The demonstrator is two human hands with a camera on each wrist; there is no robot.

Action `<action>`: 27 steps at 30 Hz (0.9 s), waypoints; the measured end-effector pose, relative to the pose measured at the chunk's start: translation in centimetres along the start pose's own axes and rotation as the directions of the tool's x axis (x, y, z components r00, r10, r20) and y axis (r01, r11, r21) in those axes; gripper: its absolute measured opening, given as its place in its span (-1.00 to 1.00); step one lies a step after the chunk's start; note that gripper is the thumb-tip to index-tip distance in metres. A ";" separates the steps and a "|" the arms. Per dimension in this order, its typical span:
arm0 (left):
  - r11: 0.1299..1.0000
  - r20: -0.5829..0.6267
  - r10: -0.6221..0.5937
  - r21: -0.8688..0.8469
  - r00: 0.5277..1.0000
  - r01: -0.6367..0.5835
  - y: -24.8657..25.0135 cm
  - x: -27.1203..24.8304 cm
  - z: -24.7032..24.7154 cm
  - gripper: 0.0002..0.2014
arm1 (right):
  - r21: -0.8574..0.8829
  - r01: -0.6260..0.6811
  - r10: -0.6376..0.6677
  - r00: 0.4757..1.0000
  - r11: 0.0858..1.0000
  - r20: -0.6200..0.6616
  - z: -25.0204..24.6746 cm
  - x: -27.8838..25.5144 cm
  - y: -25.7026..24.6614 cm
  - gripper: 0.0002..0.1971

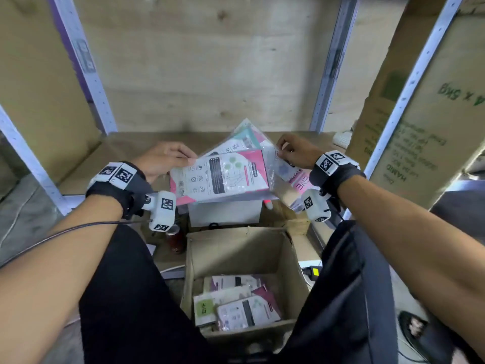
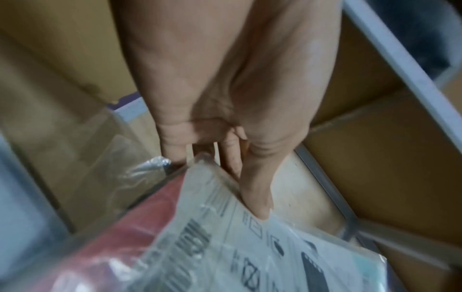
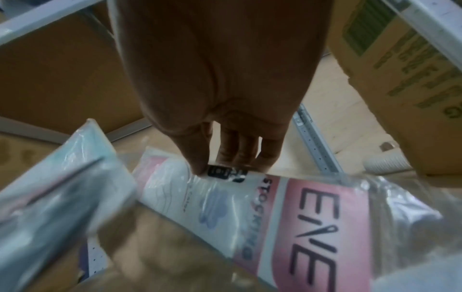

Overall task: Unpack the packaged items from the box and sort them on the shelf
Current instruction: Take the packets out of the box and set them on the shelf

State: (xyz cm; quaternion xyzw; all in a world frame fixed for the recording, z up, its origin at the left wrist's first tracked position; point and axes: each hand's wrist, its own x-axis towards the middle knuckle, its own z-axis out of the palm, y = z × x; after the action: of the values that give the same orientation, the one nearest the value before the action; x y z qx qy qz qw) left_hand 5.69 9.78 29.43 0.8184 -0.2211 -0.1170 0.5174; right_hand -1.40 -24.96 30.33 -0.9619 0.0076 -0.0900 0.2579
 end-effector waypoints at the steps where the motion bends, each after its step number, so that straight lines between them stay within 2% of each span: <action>1: 0.995 -0.036 -0.021 -0.099 0.999 0.018 -0.2 0.3 -0.2 -0.91 | 0.029 -0.024 0.025 0.999 0.999 -0.025 0.0 0.1 0.3 -0.96; 4: 0.939 -0.154 -0.122 -0.339 0.980 0.064 -1.2 1.2 -0.6 -0.86 | 0.083 -0.110 0.117 0.989 0.991 -0.090 1.3 0.7 0.9 -0.95; 7: 0.898 -0.239 -0.261 -0.415 0.935 0.144 -3.0 3.0 -0.4 -0.87 | 0.299 -0.207 0.229 0.973 0.932 -0.040 3.8 2.0 1.7 -0.91; 12: 0.912 -0.341 -0.338 -0.347 0.877 0.217 -7.2 7.1 0.0 -0.71 | 0.480 -0.321 0.327 0.942 0.816 0.073 7.6 4.9 1.5 -0.74; 15: 0.901 -0.325 -0.393 -0.324 0.860 0.289 -9.2 8.9 -0.2 -0.84 | 0.423 -0.352 0.316 0.936 0.835 0.155 9.1 7.1 0.8 -0.74; 17: 0.883 -0.328 -0.444 -0.317 0.834 0.346 -10.4 9.9 -0.6 -0.73 | 0.416 -0.370 0.327 0.929 0.831 0.172 10.2 8.6 0.3 -0.79; 19: 0.886 -0.346 -0.446 -0.302 0.825 0.353 -11.2 10.5 -0.8 -0.67 | 0.433 -0.384 0.345 0.923 0.815 0.169 11.2 9.8 -0.1 -0.80; 22: 0.900 -0.370 -0.430 -0.248 0.824 0.359 -11.5 10.7 -0.9 -0.74 | 0.472 -0.403 0.362 0.915 0.784 0.179 12.4 11.2 -0.4 -0.76; 25: 0.889 -0.406 -0.458 -0.232 0.791 0.395 -11.6 11.0 -1.1 -0.68 | 0.442 -0.447 0.372 0.894 0.778 0.250 12.9 12.0 -1.0 -0.65; 27: 0.876 -0.394 -0.482 -0.187 0.782 0.446 -11.5 11.3 -1.3 -0.85 | 0.450 -0.470 0.359 0.880 0.759 0.312 13.2 12.4 -1.5 -0.62</action>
State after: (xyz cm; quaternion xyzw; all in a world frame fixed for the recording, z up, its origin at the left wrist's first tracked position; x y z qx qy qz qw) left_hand 18.86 9.62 20.10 0.8303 0.1114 -0.0669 0.5420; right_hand 13.12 -17.88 21.90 -0.8356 0.1701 0.0712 0.5174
